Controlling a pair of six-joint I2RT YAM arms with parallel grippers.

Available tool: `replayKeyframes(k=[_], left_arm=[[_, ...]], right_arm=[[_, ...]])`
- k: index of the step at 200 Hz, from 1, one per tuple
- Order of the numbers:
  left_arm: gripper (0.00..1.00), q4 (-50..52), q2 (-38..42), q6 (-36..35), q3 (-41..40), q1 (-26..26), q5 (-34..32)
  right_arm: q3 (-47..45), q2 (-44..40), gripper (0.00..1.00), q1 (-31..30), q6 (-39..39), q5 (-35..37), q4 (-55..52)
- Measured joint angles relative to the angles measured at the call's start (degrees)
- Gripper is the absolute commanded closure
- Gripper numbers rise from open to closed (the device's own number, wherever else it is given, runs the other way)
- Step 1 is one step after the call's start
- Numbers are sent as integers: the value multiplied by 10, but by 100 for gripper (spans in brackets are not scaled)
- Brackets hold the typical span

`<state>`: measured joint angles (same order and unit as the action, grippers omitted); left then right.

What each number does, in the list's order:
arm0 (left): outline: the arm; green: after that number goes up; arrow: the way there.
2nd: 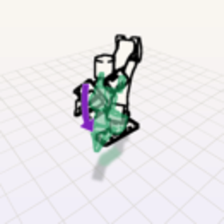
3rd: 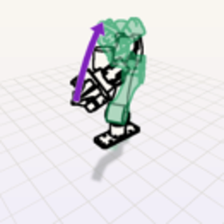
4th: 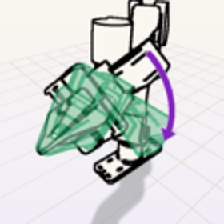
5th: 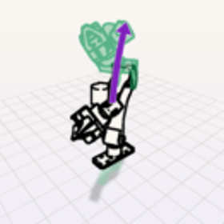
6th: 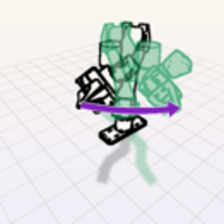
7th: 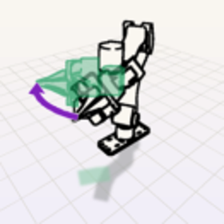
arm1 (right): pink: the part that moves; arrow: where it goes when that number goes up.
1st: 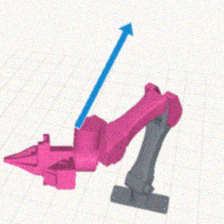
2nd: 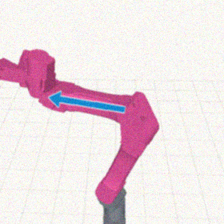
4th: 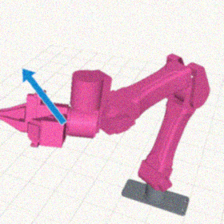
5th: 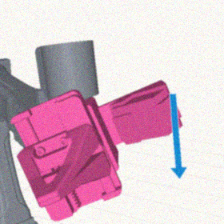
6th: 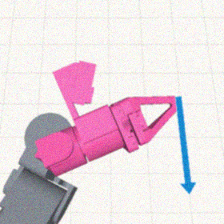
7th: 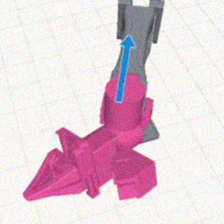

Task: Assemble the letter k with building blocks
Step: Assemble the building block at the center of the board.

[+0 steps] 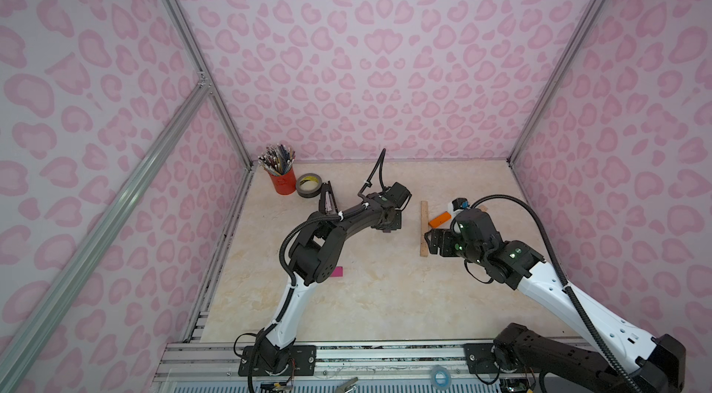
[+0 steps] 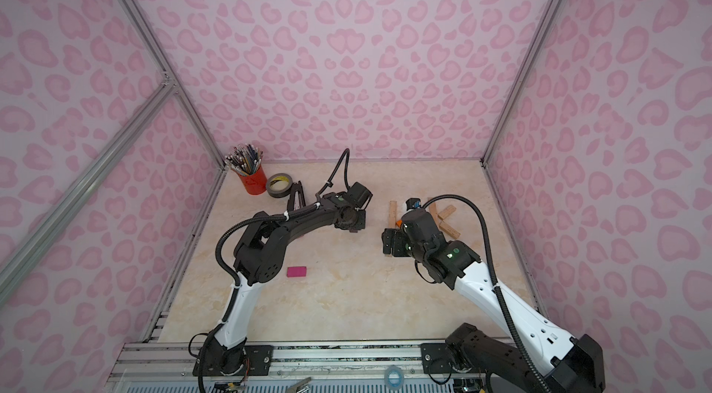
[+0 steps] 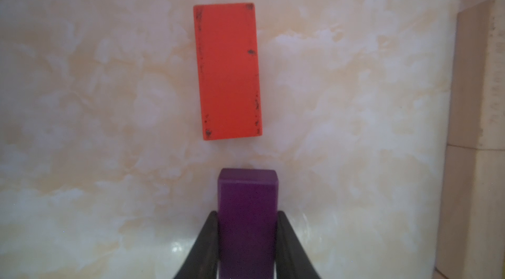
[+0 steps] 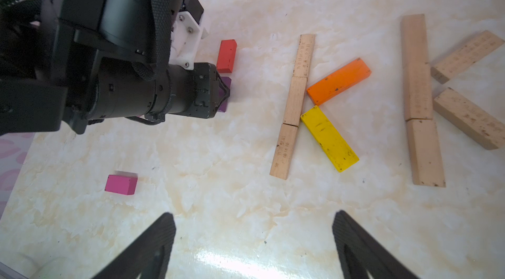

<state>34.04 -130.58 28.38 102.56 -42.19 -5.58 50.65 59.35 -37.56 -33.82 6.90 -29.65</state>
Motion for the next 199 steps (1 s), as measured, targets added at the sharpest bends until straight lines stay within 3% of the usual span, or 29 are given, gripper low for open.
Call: replayKeyframes(k=[127, 199], left_arm=[[56, 14, -18, 0, 26, 2, -11], [63, 21, -18, 0, 33, 3, -25]], right_arm=[[0, 0, 9, 7, 0, -3, 0], [0, 0, 9, 8, 0, -3, 0]])
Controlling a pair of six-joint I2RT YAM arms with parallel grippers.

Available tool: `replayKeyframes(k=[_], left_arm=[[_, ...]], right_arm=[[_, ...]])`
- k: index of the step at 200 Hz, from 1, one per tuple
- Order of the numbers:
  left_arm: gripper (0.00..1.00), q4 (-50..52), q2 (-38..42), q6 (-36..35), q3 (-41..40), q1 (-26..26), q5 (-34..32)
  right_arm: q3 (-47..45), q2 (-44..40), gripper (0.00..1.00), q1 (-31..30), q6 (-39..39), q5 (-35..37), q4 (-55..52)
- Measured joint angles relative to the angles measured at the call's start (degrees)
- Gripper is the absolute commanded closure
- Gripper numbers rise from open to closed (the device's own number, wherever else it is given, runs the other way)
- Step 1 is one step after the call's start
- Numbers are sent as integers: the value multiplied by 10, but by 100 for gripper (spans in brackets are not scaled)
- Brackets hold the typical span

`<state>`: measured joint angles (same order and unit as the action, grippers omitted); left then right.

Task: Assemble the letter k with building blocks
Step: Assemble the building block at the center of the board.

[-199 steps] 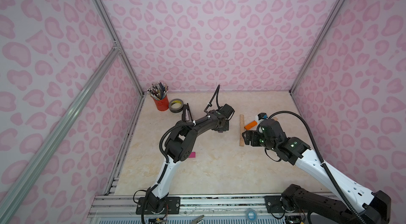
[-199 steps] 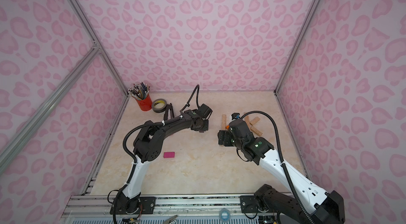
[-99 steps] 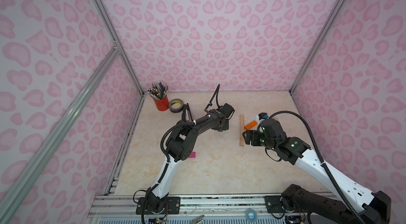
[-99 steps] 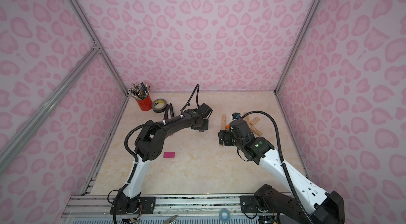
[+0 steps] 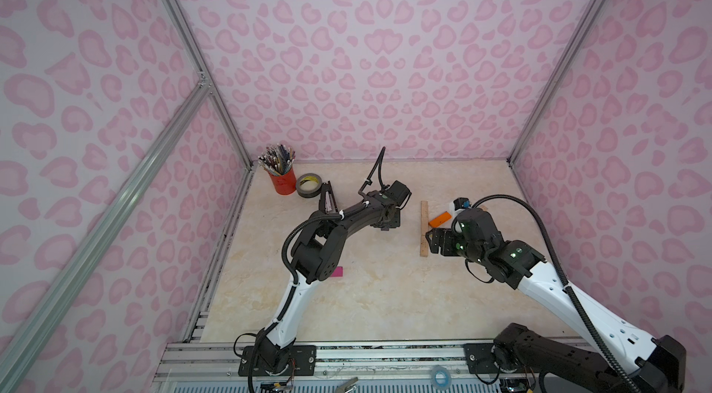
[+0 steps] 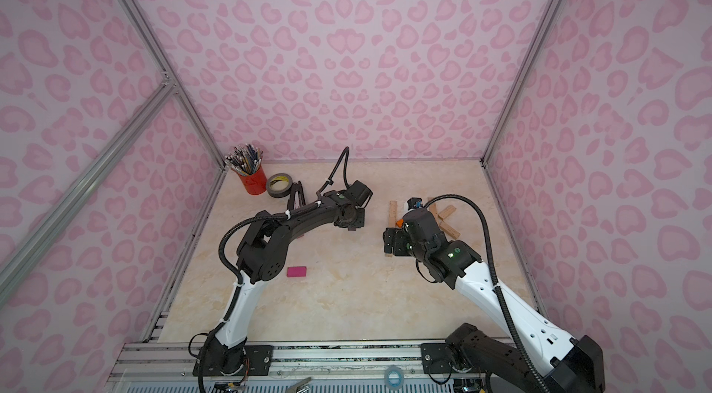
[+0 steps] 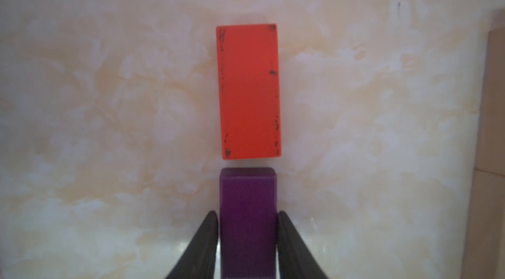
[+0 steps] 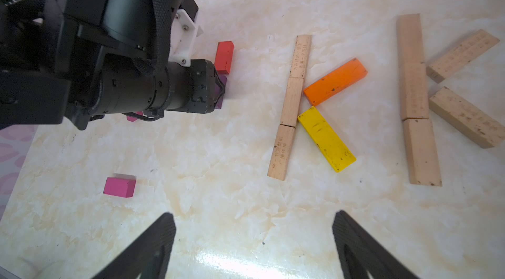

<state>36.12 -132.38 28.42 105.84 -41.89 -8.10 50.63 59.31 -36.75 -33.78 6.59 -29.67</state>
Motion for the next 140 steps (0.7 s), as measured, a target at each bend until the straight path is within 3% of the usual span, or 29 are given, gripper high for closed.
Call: replayKeyframes(k=[100, 140], left_arm=[[65, 3, -13, 4, 25, 5, 0], [60, 3, -13, 4, 26, 5, 1]], right_arm=[[0, 0, 9, 0, 0, 0, 0], [0, 0, 9, 1, 0, 0, 0]])
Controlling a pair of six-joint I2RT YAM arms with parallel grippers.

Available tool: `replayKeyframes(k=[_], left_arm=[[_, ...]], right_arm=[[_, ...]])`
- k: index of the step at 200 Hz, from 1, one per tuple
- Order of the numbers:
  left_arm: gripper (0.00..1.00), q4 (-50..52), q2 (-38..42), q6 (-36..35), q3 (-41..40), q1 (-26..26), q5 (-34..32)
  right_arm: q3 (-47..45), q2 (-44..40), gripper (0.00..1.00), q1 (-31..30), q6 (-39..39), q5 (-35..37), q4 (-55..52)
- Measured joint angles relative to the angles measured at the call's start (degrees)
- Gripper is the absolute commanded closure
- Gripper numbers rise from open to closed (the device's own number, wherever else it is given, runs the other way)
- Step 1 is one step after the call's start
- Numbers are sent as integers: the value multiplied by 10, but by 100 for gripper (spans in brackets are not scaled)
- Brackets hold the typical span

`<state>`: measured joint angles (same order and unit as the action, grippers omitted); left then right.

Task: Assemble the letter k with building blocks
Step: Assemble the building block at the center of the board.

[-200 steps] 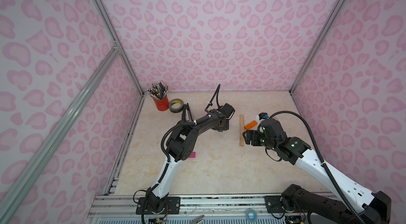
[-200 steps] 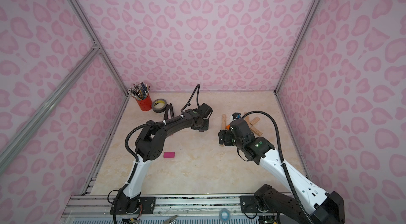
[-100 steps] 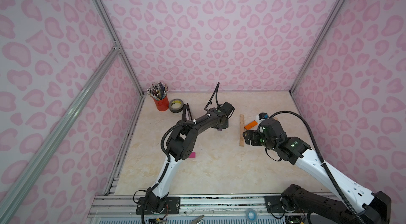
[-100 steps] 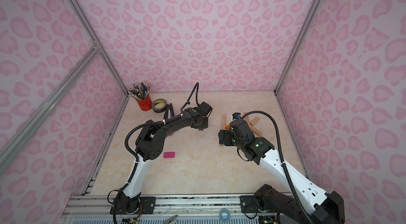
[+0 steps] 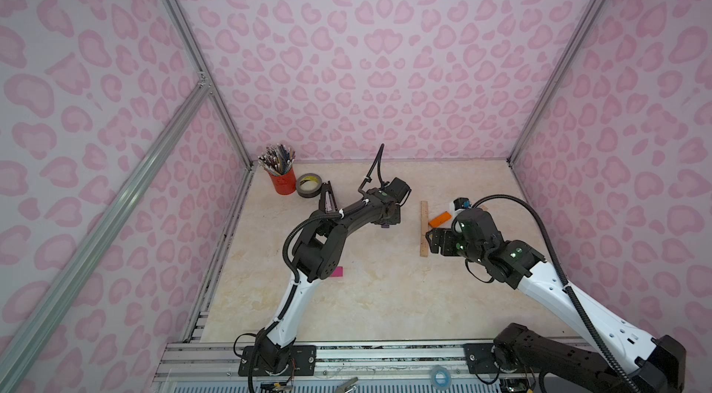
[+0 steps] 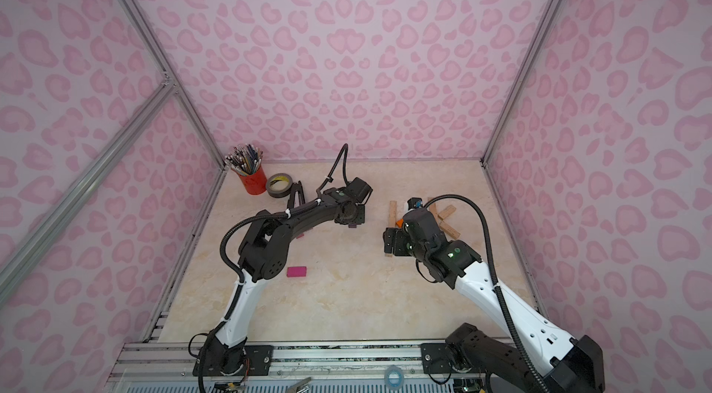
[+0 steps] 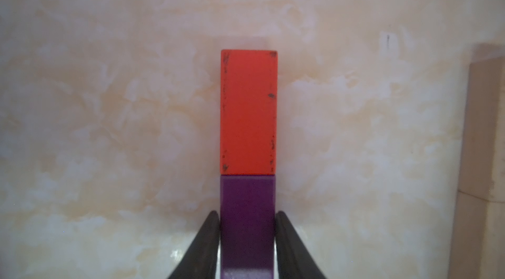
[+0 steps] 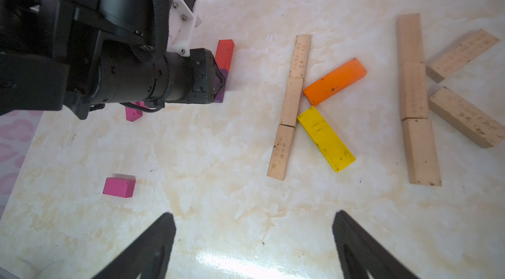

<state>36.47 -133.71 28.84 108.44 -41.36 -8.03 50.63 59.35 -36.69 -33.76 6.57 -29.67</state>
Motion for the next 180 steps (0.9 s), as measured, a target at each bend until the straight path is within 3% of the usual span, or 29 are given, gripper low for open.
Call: replayKeyframes(k=[113, 155, 180], left_arm=[[55, 1, 7, 0, 4, 0, 0], [53, -9, 93, 0, -19, 0, -7], [53, -32, 179, 0, -84, 5, -11]], right_arm=[[0, 0, 9, 0, 0, -6, 0], [6, 1, 9, 0, 3, -6, -2], [9, 7, 9, 0, 6, -6, 0]])
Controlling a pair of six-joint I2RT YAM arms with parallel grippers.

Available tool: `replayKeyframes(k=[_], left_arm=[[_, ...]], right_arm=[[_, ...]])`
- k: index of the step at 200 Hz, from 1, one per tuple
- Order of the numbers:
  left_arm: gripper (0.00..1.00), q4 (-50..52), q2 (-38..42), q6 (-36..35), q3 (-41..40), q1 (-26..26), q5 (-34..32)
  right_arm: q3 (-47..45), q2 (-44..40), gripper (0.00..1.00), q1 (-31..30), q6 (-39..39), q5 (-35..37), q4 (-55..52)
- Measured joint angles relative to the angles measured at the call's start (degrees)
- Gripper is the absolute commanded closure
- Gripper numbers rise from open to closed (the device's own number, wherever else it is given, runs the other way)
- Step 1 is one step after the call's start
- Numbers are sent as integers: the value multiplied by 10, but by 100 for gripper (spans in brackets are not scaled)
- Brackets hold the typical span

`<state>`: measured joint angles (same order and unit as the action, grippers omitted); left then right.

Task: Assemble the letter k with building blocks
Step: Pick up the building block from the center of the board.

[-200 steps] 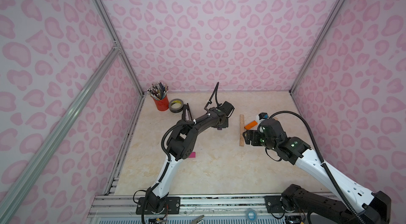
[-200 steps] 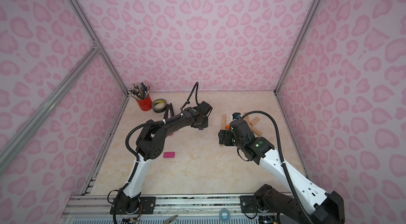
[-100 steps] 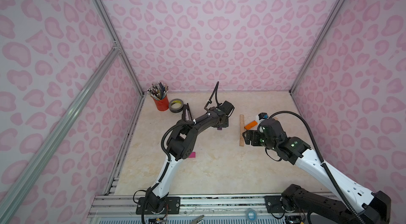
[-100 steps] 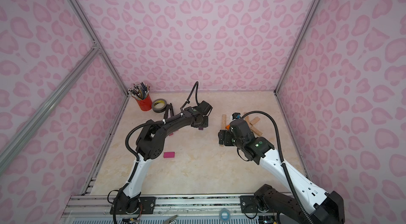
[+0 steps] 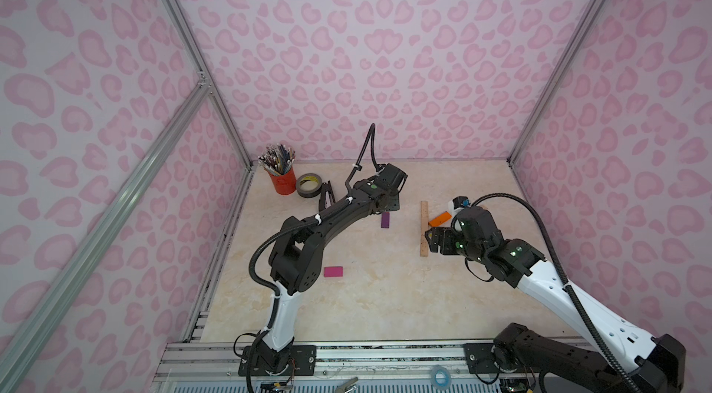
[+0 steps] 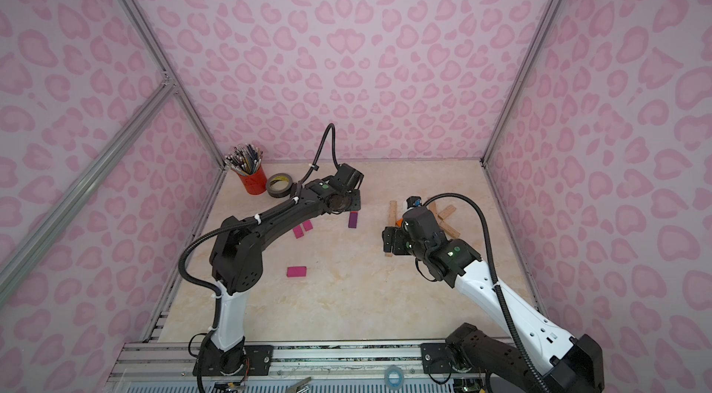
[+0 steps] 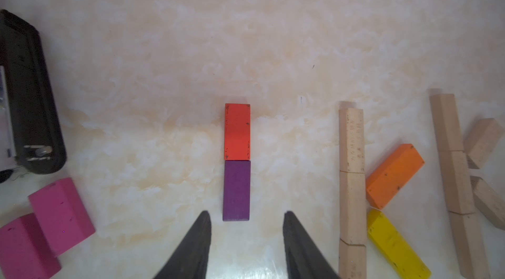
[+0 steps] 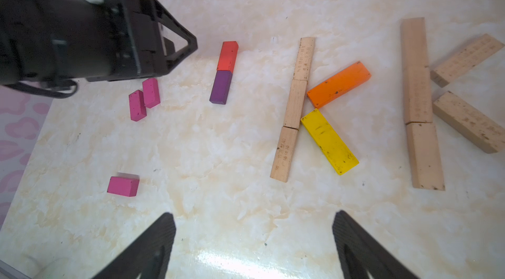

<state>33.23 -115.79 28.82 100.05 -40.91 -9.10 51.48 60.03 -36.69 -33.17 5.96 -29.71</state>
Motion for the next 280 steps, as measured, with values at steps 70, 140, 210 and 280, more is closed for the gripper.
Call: replayKeyframes(k=[70, 140, 210, 280], left_arm=[[53, -46, 213, 43, -261, 85, -16], [53, -67, 188, 51, -323, 154, -4], [56, -92, 116, 41, -303, 175, 14], [57, -104, 54, 32, -263, 175, 19]], right_arm=[[7, 19, 8, 0, 4, -16, 3], [14, 31, 8, -8, 4, -26, 14], [19, 35, 7, -9, 7, -32, 15], [19, 50, 8, -52, 45, -104, 68]])
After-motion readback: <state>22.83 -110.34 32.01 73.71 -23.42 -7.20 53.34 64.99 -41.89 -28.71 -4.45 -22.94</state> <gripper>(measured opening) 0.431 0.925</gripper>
